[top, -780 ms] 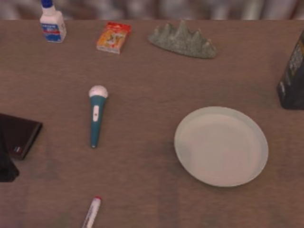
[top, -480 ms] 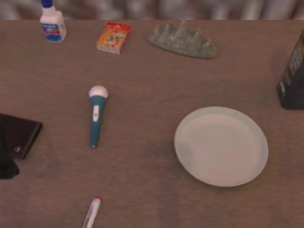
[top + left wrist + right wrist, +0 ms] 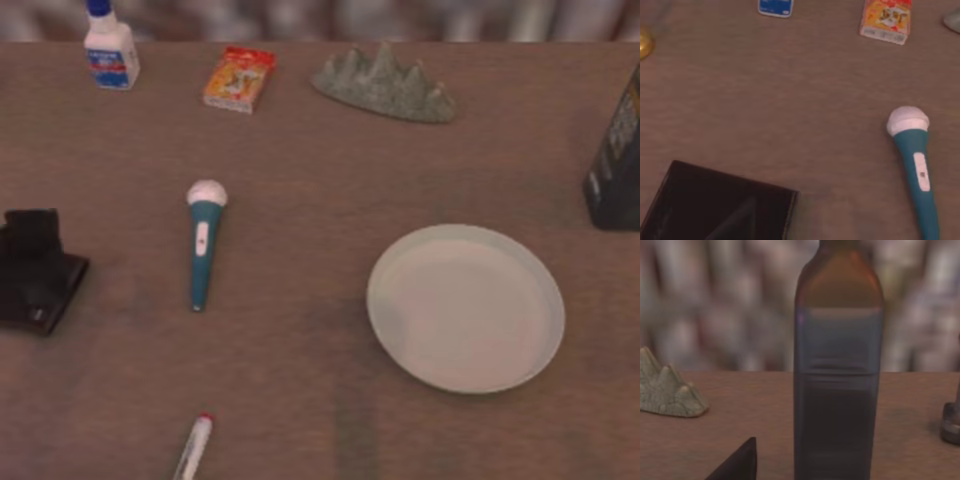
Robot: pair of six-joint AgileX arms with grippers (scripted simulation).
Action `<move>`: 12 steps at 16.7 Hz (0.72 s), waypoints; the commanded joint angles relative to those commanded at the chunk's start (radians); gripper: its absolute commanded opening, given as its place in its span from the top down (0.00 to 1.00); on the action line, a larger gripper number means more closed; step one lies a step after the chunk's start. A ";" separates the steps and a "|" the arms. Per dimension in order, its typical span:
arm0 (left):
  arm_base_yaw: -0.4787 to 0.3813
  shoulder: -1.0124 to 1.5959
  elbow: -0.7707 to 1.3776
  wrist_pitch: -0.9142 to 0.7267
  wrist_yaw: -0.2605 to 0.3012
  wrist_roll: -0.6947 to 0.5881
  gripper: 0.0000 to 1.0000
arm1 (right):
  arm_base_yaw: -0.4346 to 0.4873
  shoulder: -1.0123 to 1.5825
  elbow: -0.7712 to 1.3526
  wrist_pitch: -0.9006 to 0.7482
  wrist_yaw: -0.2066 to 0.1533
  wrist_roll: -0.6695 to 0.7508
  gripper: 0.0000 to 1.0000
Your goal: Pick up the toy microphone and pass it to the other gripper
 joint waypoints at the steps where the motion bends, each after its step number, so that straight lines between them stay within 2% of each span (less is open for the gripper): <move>1: -0.020 0.114 0.071 -0.052 -0.002 -0.018 0.00 | 0.000 0.000 0.000 0.000 0.000 0.000 0.00; 6: -0.120 0.658 0.421 -0.312 -0.011 -0.108 0.00 | 0.000 0.000 0.000 0.000 0.000 0.000 0.00; 12: -0.215 1.105 0.768 -0.535 -0.016 -0.195 0.00 | 0.000 0.000 0.000 0.000 0.000 0.000 0.00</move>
